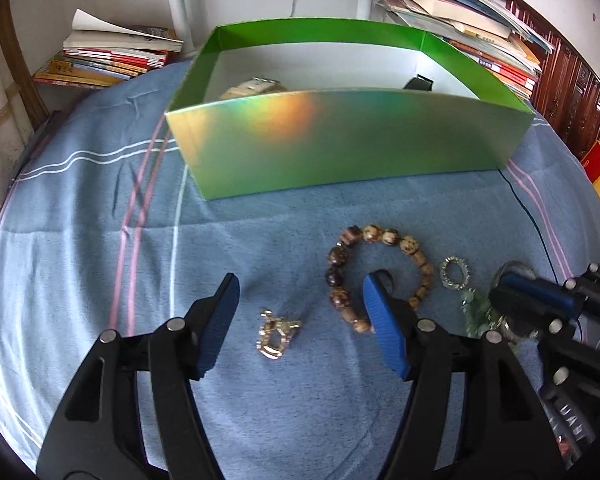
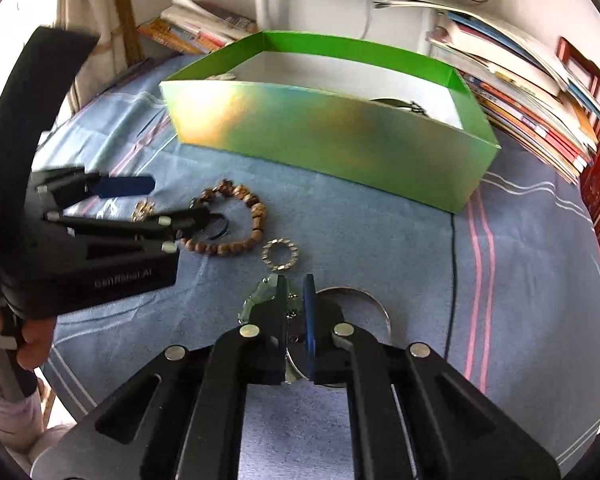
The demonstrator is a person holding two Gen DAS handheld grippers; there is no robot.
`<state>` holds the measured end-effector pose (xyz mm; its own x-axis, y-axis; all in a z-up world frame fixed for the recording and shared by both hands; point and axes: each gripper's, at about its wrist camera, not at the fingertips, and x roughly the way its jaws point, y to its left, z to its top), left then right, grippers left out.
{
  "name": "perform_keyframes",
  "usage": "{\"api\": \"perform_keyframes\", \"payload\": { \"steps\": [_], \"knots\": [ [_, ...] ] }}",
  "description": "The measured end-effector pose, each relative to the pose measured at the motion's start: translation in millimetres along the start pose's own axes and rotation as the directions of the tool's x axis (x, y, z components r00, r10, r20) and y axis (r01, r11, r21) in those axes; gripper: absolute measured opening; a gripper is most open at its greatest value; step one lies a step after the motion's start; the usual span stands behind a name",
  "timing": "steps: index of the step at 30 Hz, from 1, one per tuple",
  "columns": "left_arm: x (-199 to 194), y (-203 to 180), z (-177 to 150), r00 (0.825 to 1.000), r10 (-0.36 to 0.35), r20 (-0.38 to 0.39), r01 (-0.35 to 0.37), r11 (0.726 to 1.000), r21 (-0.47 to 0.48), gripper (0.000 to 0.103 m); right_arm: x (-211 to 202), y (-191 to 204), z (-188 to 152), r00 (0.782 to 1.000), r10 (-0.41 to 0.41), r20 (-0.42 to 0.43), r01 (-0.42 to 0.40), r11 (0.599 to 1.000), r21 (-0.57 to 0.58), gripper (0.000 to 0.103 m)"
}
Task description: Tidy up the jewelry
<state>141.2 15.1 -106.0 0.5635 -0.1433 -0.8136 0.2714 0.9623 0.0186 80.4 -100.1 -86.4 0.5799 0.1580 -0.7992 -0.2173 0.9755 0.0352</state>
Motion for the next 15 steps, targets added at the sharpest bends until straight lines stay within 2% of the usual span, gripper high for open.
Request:
{"api": "perform_keyframes", "payload": {
  "steps": [1,3,5,8,10,15],
  "knots": [
    [1.4,-0.8,-0.7,1.0,0.0,-0.004,0.0,1.0,0.0,0.063,-3.8,-4.2,0.6,1.0,0.0,0.01,0.0,1.0,0.017,0.008],
    [1.4,0.3,-1.5,1.0,-0.008,-0.004,0.008,1.0,-0.01,0.054,-14.7,-17.3,2.0,0.999,-0.012,0.043,0.009,0.998,0.061,0.008],
    [0.1,0.6,-1.6,1.0,-0.005,-0.001,0.005,1.0,-0.014,0.035,-27.8,-30.7,2.1,0.997,-0.024,0.074,0.017,0.995,0.102,0.008],
    [-3.6,3.9,-5.1,1.0,0.0,-0.006,0.0,1.0,-0.03,0.019,-49.4,-50.0,0.0,0.991,-0.049,0.127,0.029,0.987,0.156,0.008],
    [-7.4,5.1,-8.5,1.0,-0.01,-0.002,0.009,0.999,-0.036,0.012,-60.9,-61.3,-2.2,0.985,-0.079,0.151,0.049,0.981,0.188,0.008],
    [-28.8,8.4,-16.8,0.998,-0.065,0.026,0.066,0.996,-0.059,0.011,-77.6,-83.6,-8.0,0.978,-0.106,0.18,0.06,0.968,0.243,0.008]
  ]
}}
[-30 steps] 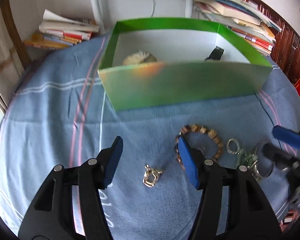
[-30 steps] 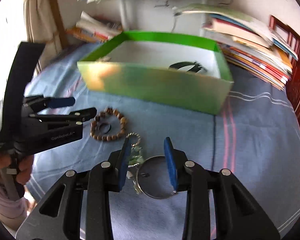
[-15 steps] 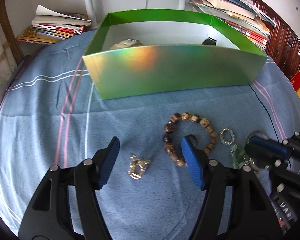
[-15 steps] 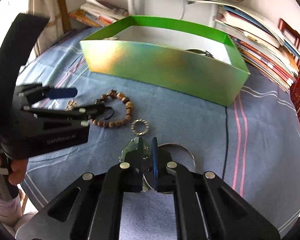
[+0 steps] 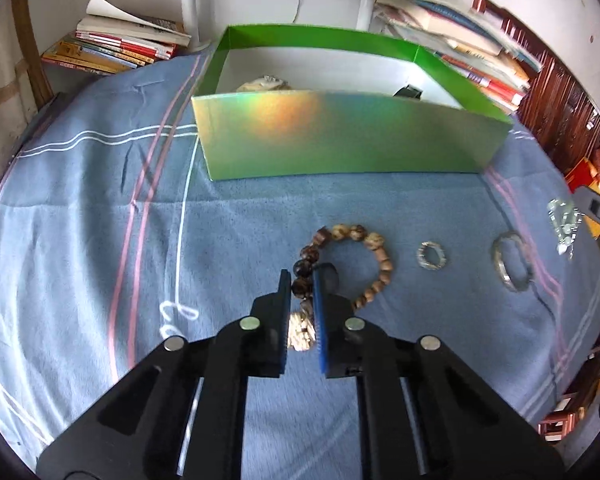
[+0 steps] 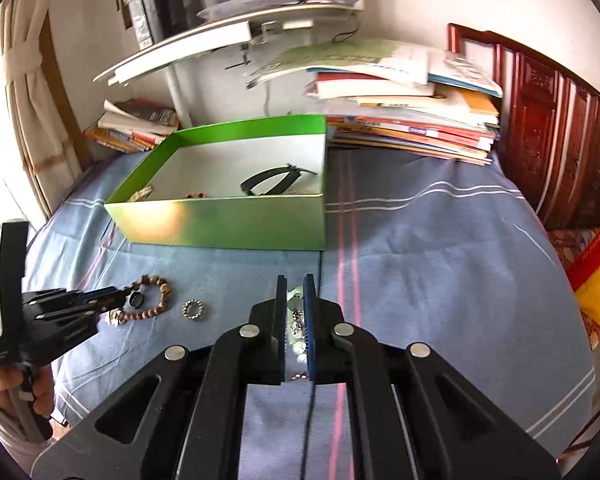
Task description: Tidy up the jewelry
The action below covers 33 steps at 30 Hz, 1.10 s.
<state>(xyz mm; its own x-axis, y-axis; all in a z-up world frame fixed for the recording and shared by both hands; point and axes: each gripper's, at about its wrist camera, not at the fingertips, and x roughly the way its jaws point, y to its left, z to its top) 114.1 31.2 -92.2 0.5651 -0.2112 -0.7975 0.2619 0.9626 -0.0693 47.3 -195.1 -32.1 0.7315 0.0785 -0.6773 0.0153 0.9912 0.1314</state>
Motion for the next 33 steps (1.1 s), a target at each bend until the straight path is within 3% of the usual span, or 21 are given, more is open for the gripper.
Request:
{"api": "perform_keyframes", "payload": {
  "steps": [8,15,22,28,33],
  "knots": [
    [-23.7,-25.3,-27.2,0.996,-0.093,-0.015,0.093,0.993,0.073,0.011,-0.2,-23.3,-21.7,0.999,-0.029,-0.036,0.031,0.997,0.07,0.008],
    [-22.9,-23.3,-44.0,0.996,-0.074,-0.047,0.078,0.994,0.083,0.012,13.0,-50.2,-46.6,0.99,-0.085,-0.116,0.1,0.986,0.136,0.009],
    [-15.0,-18.0,-43.3,0.998,-0.047,-0.052,0.051,0.997,0.064,0.028,13.3,-62.6,-52.0,0.985,-0.124,-0.118,0.142,0.977,0.159,0.034],
    [-11.0,-20.3,-38.1,0.998,-0.04,-0.05,0.042,0.998,0.05,0.032,18.9,-64.4,-56.9,0.984,-0.111,-0.136,0.133,0.978,0.159,0.034],
    [-8.7,-19.0,-36.6,0.999,-0.013,-0.035,0.014,0.999,0.045,0.045,24.6,-49.2,-59.5,0.985,-0.08,-0.15,0.097,0.99,0.107,0.034]
  ]
}}
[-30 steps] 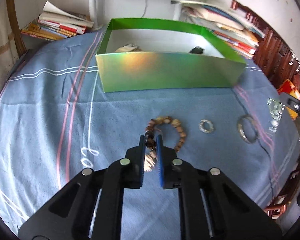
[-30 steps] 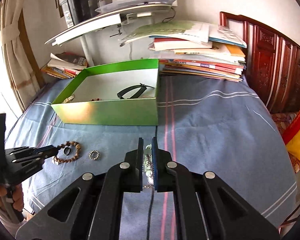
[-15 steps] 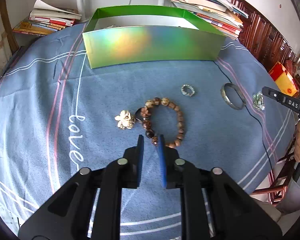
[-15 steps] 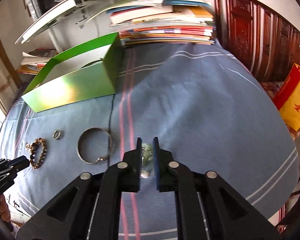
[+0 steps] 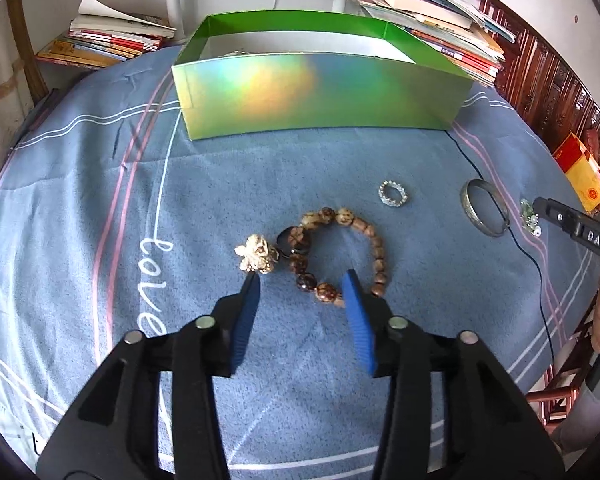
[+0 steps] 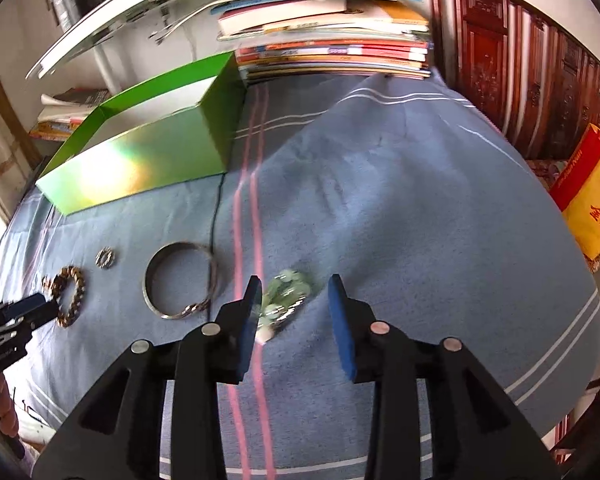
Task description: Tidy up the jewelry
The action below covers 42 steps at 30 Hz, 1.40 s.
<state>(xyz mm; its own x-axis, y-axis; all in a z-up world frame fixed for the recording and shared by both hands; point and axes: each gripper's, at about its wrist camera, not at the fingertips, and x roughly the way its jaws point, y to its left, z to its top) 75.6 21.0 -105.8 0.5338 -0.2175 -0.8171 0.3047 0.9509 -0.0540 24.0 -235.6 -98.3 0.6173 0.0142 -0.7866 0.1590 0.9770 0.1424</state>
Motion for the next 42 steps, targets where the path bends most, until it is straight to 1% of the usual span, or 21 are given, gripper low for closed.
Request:
{"api": "perform_keyframes", "payload": {
  "steps": [3,4,5,7,10,15,19,24,26,27,28,29,34,39,40,42],
  "knots": [
    [0.2,0.7,-0.2,1.0,0.0,0.001,0.0,1.0,-0.002,0.045,0.8,14.4,-3.8,1.0,0.023,-0.002,-0.023,0.998,-0.054,0.033],
    [0.2,0.6,-0.4,1.0,0.001,0.002,-0.001,1.0,-0.002,0.046,1.3,18.9,-4.8,0.999,0.034,-0.005,-0.034,0.997,-0.071,0.029],
    [0.1,0.2,-0.8,1.0,0.003,0.004,-0.003,1.0,-0.001,0.047,1.1,22.6,-5.4,0.999,0.049,-0.008,-0.049,0.995,-0.082,0.028],
    [0.1,0.6,-1.4,1.0,0.009,0.006,-0.009,1.0,0.0,0.05,0.2,26.1,-5.5,0.998,0.068,-0.008,-0.069,0.994,-0.088,0.028],
    [0.6,2.1,-1.6,1.0,0.008,0.004,-0.008,1.0,-0.006,0.053,-0.8,24.8,-4.8,0.999,0.046,-0.005,-0.046,0.996,-0.077,0.028],
    [2.5,1.3,-1.8,1.0,-0.002,-0.005,0.002,1.0,-0.01,0.054,-4.0,12.7,-3.2,1.0,0.022,0.007,-0.022,0.999,-0.036,0.028],
    [6.3,-2.4,-1.4,1.0,0.015,-0.011,-0.015,1.0,0.0,0.055,-1.6,3.8,1.8,1.0,0.017,0.012,-0.017,1.0,0.003,0.028],
    [7.7,-5.5,-0.4,1.0,0.005,-0.012,-0.005,1.0,0.001,0.055,10.4,8.3,-0.5,0.999,0.031,-0.014,-0.031,0.999,-0.008,0.028],
    [7.9,-3.6,0.2,1.0,0.004,-0.012,-0.004,1.0,-0.005,0.055,10.9,14.0,-2.8,0.999,0.035,-0.021,-0.036,0.999,-0.04,0.028],
    [7.9,-3.0,0.4,1.0,0.007,-0.012,-0.007,1.0,-0.008,0.055,10.4,18.0,-4.2,0.999,0.034,-0.021,-0.035,0.997,-0.065,0.026],
    [8.1,-1.3,0.7,1.0,0.012,-0.012,-0.012,1.0,-0.013,0.055,9.6,20.5,-5.9,0.999,0.038,-0.023,-0.04,0.996,-0.081,0.018],
    [8.1,-0.1,0.8,1.0,0.013,-0.012,-0.013,1.0,-0.015,0.055,8.1,23.2,-7.4,0.999,0.038,-0.023,-0.04,0.995,-0.095,0.015],
    [7.6,1.5,0.2,1.0,0.017,-0.013,-0.017,1.0,-0.016,0.055,-2.4,26.1,-14.5,0.999,0.04,-0.014,-0.042,0.99,-0.133,0.015],
    [6.5,2.5,0.6,1.0,0.008,-0.012,-0.008,1.0,-0.02,0.056,-8.1,18.4,-17.5,1.0,0.028,-0.012,-0.03,0.992,-0.124,0.015],
    [6.1,1.8,0.7,1.0,0.008,-0.011,-0.008,1.0,-0.021,0.056,-8.6,15.9,-16.9,1.0,0.023,-0.007,-0.023,0.993,-0.116,0.017],
    [5.2,1.0,1.5,1.0,0.006,-0.008,-0.006,1.0,-0.02,0.056,-9.2,12.1,-15.7,1.0,0.024,0.0,-0.024,0.995,-0.097,0.03]
  ]
}}
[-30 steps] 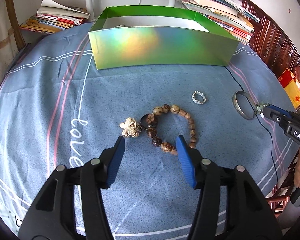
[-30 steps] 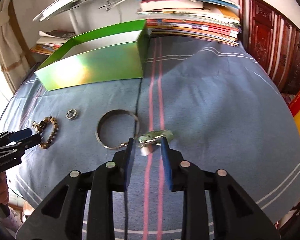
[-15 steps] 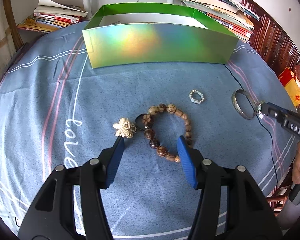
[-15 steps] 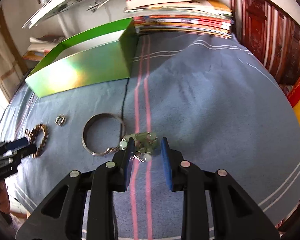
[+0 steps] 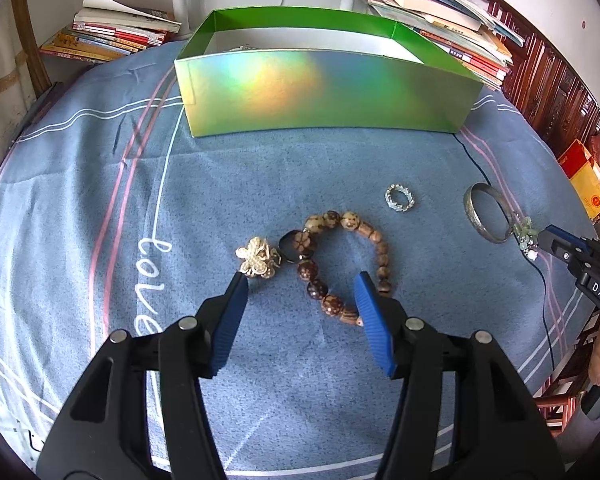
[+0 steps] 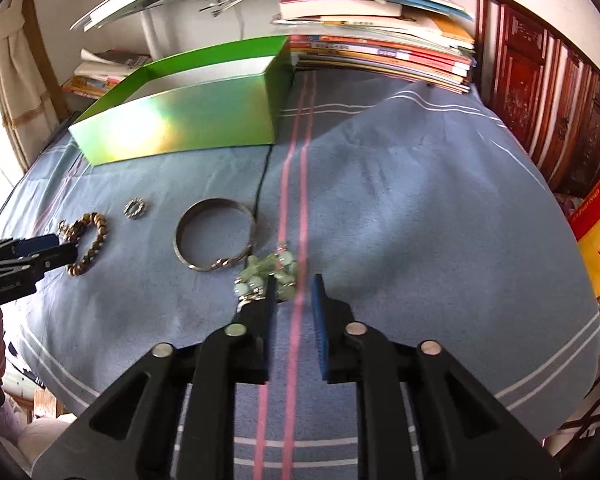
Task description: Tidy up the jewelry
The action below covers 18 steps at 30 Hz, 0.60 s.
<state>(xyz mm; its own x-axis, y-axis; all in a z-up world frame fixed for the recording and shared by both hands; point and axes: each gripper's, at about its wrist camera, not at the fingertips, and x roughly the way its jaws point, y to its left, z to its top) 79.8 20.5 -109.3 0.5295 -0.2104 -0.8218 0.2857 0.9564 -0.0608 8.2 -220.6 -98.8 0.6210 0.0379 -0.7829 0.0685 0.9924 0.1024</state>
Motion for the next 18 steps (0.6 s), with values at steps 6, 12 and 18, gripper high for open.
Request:
{"api": "perform_keyframes", "payload": {
  "steps": [6,12,18],
  "knots": [
    [2.8,-4.1,3.8,1.0,-0.006,-0.002,0.006,1.0,0.003,0.057,6.0,6.5,0.9,1.0,0.011,-0.007,-0.011,1.0,0.001,0.042],
    [7.2,-10.8,5.2,1.0,-0.008,-0.01,0.008,1.0,0.016,0.06,12.6,12.8,3.9,1.0,0.026,-0.007,-0.026,1.0,0.0,0.042],
    [6.9,-10.9,5.9,1.0,-0.014,-0.008,0.014,1.0,0.012,0.06,15.1,14.6,3.0,1.0,0.018,-0.013,-0.019,1.0,-0.011,0.044]
  ]
}}
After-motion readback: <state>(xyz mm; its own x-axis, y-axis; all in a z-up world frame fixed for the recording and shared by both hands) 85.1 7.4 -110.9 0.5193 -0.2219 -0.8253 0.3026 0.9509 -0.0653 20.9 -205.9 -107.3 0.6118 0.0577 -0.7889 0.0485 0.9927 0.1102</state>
